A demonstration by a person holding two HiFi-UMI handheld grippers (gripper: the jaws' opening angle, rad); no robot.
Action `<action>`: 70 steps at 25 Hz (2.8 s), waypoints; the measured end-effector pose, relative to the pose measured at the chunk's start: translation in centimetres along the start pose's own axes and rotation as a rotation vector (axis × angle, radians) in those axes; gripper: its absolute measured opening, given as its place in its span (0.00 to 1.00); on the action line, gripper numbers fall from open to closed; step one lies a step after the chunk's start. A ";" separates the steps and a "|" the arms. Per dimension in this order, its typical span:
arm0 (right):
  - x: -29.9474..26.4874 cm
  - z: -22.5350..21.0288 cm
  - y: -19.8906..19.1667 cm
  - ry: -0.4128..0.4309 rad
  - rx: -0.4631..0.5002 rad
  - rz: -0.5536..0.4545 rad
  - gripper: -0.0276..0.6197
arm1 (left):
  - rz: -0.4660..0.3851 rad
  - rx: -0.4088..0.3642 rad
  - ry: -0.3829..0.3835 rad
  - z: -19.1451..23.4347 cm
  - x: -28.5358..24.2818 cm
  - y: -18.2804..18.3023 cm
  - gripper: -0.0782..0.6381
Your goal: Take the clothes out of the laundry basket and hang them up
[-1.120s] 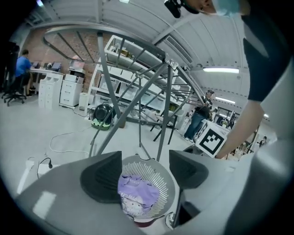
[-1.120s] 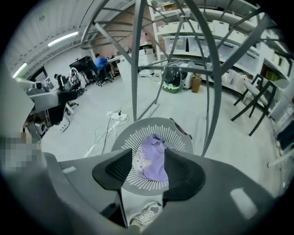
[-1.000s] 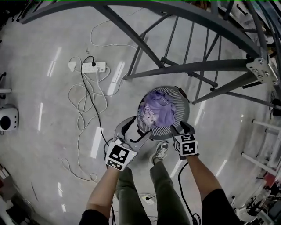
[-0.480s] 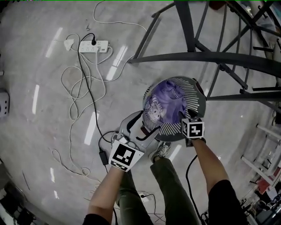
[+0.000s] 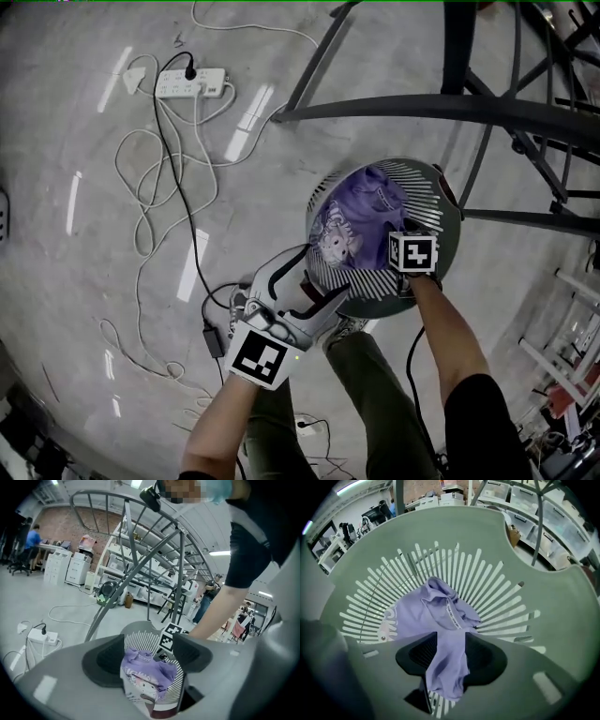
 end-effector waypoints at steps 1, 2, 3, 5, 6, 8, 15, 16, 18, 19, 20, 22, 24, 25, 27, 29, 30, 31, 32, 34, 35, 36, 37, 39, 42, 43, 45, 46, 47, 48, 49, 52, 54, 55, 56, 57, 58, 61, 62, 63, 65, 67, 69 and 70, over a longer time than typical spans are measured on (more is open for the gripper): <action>-0.8 0.0 0.0 -0.007 0.007 0.004 0.34 | -0.003 -0.008 -0.001 0.1 -0.1 -0.3 0.53; -1.5 0.0 -0.1 -0.015 0.016 0.008 0.34 | -0.008 -0.010 -0.003 0.1 -0.3 -0.6 0.53; -2.3 -0.1 -0.2 -0.021 0.026 0.012 0.34 | -0.012 -0.009 -0.004 0.1 -0.4 -1.0 0.53; -3.8 -0.1 -0.4 -0.036 0.043 0.022 0.34 | -0.015 -0.007 -0.010 0.2 -0.7 -1.6 0.53; -4.4 -0.2 -0.5 -0.049 0.050 0.031 0.34 | -0.016 -0.008 -0.015 0.3 -0.8 -1.8 0.53; -5.4 -0.3 -0.6 -0.075 0.053 0.051 0.32 | -0.021 -0.012 -0.027 0.3 -0.8 -2.1 0.53; -6.0 0.3 -1.7 -0.100 0.109 0.071 0.09 | -0.006 -0.002 -0.035 0.2 0.1 -2.6 0.53; -5.6 0.2 -1.7 -0.102 0.109 0.057 0.09 | -0.004 -0.008 -0.037 0.2 0.2 -2.4 0.53; -4.4 0.2 -1.6 -0.098 0.110 0.014 0.09 | 0.007 -0.003 -0.039 0.1 0.5 -2.1 0.53; -3.5 0.3 -1.5 -0.094 0.111 -0.015 0.09 | 0.018 0.014 -0.038 0.1 0.6 -2.0 0.53; -2.6 0.3 -1.3 -0.091 0.111 -0.044 0.08 | 0.030 0.031 -0.037 0.0 0.7 -1.9 0.53; -0.4 0.4 -1.0 -0.080 0.093 -0.098 0.08 | 0.049 0.053 -0.037 -0.2 0.8 -1.5 0.53; 2.1 0.3 -0.6 -0.055 0.053 -0.148 0.08 | 0.070 0.060 -0.045 -0.5 0.7 -0.9 0.53; 3.4 0.3 -0.5 -0.042 0.036 -0.171 0.08 | 0.081 0.057 -0.053 -0.7 0.7 -0.5 0.53; 6.3 0.2 -0.4 -0.020 0.020 -0.216 0.08 | 0.104 0.037 -0.074 -1.0 0.6 0.4 0.53; 9.4 0.1 -0.2 -0.001 0.019 -0.266 0.08 | 0.130 -0.013 -0.101 -1.2 0.5 1.3 0.53; 11.0 0.0 -0.1 0.008 0.021 -0.292 0.08 | 0.146 -0.039 -0.114 -1.3 0.4 1.7 0.53; 12.5 -0.2 0.0 0.016 0.026 -0.316 0.08 | 0.165 -0.058 -0.126 -1.4 0.3 2.1 0.53; 14.0 -0.4 0.0 0.023 0.032 -0.337 0.08 | 0.185 -0.073 -0.136 -1.5 0.2 2.6 0.53; 17.0 -0.8 -0.2 0.034 0.049 -0.373 0.08 | 0.224 -0.098 -0.155 -1.8 0.0 3.5 0.53; 18.5 -1.0 -0.4 0.039 0.059 -0.390 0.08 | 0.242 -0.109 -0.164 -1.9 -0.1 4.1 0.53; 19.9 -1.2 -0.5 0.043 0.071 -0.405 0.08 | 0.257 -0.120 -0.173 -2.1 -0.3 4.6 0.53; 21.3 -1.4 -0.7 0.047 0.084 -0.420 0.08 | 0.270 -0.130 -0.182 -2.2 -0.5 5.3 0.53; 24.0 -1.8 -1.1 0.053 0.117 -0.453 0.08 | 0.294 -0.153 -0.202 -2.7 -1.0 6.5 0.53; 28.0 -2.3 -1.2 0.061 0.171 -0.515 0.08 | 0.327 -0.199 -0.241 -3.3 -2.2 8.5 0.53; 29.3 -2.4 -1.2 0.063 0.191 -0.536 0.08 | 0.342 -0.214 -0.256 -3.6 -2.6 9.0 0.53; 32.0 -3.0 -1.4 0.067 0.242 -0.578 0.08 | 0.373 -0.244 -0.279 -4.2 -3.5 10.0 0.53; 33.3 -3.4 -1.5 0.067 0.269 -0.599 0.08 | 0.384 -0.263 -0.289 -4.6 -4.0 10.5 0.53; 34.5 -3.8 -1.6 0.064 0.293 -0.619 0.08 | 0.394 -0.287 -0.298 -4.8 -4.4 11.0 0.53; 35.7 -4.2 -1.6 0.060 0.311 -0.637 0.08 | 0.409 -0.314 -0.306 -5.0 -4.8 11.5 0.53; 36.8 -4.6 -1.7 0.060 0.321 -0.652 0.08 | 0.429 -0.341 -0.313 -5.1 -5.2 11.9 0.53; 40.3 -5.8 -1.7 0.092 0.331 -0.680 0.08 | 0.501 -0.400 -0.327 -5.5 -6.2 12.4 0.53; 42.4 -6.6 -1.8 0.110 0.335 -0.696 0.08 | 0.548 -0.433 -0.342 -5.9 -7.0 12.5 0.53; 43.5 -7.1 -1.8 0.112 0.339 -0.706 0.08 | 0.567 -0.452 -0.354 -6.2 -7.5 12.6 0.53; 44.4 -7.6 -1.9 0.112 0.343 -0.717 0.08 | 0.582 -0.474 -0.367 -6.5 -8.0 12.7 0.53; 45.3 -8.1 -2.0 0.113 0.347 -0.726 0.08 | 0.591 -0.501 -0.382 -6.9 -8.6 13.0 0.53; 46.3 -8.6 -2.1 0.117 0.350 -0.735 0.08 | 0.594 -0.532 -0.395 -7.4 -9.3 13.3 0.53; 48.8 -10.0 -2.4 0.129 0.372 -0.763 0.08 | 0.592 -0.644 -0.439 -8.9 -11.6 14.8 0.53; 49.6 -10.4 -2.5 0.129 0.380 -0.771 0.08 | 0.593 -0.683 -0.463 -9.4 -12.3 15.3 0.53; 50.3 -10.9 -2.6 0.128 0.385 -0.777 0.08 | 0.594 -0.724 -0.493 -10.1 -13.1 15.8 0.52; 51.4 -11.7 -2.8 0.128 0.387 -0.785 0.08 | 0.596 -0.811 -0.562 -11.4 -14.6 16.7 0.53; 52.1 -12.5 -3.1 0.122 0.387 -0.791 0.08 | 0.601 -0.893 -0.645 -12.9 -15.8 17.3 0.52; 52.4 -13.4 -3.5 0.111 0.376 -0.793 0.08 | 0.614 -0.950 -0.730 -14.3 -16.5 17.7 0.35; 52.5 -13.9 -3.7 0.105 0.366 -0.792 0.08 | 0.620 -0.961 -0.758 -14.8 -16.8 17.8 0.21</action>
Point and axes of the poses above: the fingertips, and each gripper's own axes: x backward along the fingers, z to its left, y out of its top, the point moved 7 cm from there along x, backward along the fingers, and after that the axes turned 13 degrees about -y, right-handed, at the moved point
